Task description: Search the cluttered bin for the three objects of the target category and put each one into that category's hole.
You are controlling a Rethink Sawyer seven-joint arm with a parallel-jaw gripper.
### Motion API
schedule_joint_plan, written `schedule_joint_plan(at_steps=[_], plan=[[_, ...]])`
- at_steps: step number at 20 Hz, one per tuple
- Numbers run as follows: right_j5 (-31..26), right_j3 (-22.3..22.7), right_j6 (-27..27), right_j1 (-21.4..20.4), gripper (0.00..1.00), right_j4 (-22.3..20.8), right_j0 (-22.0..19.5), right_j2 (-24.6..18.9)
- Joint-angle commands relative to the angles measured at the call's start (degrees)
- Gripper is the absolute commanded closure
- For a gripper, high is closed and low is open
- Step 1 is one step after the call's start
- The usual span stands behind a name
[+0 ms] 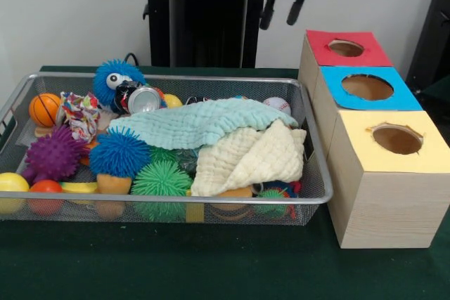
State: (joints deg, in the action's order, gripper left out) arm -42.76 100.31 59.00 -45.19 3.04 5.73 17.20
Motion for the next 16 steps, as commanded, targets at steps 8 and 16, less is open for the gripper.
schedule_joint_plan(at_steps=[8, 16], plan=[[8.5, -0.2, -7.2, -3.5, 0.0, -3.2, -21.4, -13.0], [11.1, -0.9, -8.8, -4.7, 0.0, -4.5, -31.7, -21.2]])
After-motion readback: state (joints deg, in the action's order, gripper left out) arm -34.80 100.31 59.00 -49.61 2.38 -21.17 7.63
